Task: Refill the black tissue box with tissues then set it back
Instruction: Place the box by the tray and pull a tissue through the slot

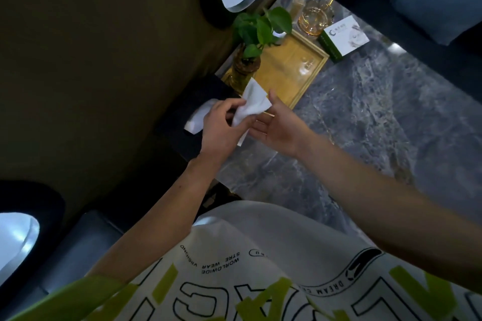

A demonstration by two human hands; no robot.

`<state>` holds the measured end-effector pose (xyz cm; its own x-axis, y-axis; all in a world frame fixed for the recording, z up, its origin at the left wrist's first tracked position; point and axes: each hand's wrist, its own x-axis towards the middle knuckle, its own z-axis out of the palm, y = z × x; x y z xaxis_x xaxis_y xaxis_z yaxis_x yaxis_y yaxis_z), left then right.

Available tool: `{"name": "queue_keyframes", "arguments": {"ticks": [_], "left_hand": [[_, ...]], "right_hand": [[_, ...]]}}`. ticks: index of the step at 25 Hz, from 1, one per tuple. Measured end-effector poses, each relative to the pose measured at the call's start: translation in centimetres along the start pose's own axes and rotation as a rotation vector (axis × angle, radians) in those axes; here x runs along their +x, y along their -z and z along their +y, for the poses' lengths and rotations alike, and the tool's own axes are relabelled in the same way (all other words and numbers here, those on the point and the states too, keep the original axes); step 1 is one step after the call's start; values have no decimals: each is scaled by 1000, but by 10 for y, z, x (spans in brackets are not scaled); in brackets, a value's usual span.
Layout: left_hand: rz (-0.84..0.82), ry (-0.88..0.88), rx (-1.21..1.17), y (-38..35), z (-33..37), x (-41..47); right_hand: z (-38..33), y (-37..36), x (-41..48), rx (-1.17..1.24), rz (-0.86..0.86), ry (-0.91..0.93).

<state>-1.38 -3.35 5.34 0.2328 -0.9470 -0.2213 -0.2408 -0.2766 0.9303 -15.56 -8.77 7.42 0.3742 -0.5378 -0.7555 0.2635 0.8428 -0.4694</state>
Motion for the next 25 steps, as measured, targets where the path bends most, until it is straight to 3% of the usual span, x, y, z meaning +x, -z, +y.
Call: {"name": "queue_keyframes", "arguments": {"ticks": [9,16,22,25], "left_hand": [[19,2,61,-26,15,-3],[-134,3,-36,-48,23,-4],[113,487,-333,-82,9,19],[136,597,-470,-99,4,29]], "right_hand": [[-9,27,-23,-159,-135,174],[-25,50,-26,-246,45,238],[-52,76,-17,-299,215,223],[-75,93,-1,-319,409,227]]}}
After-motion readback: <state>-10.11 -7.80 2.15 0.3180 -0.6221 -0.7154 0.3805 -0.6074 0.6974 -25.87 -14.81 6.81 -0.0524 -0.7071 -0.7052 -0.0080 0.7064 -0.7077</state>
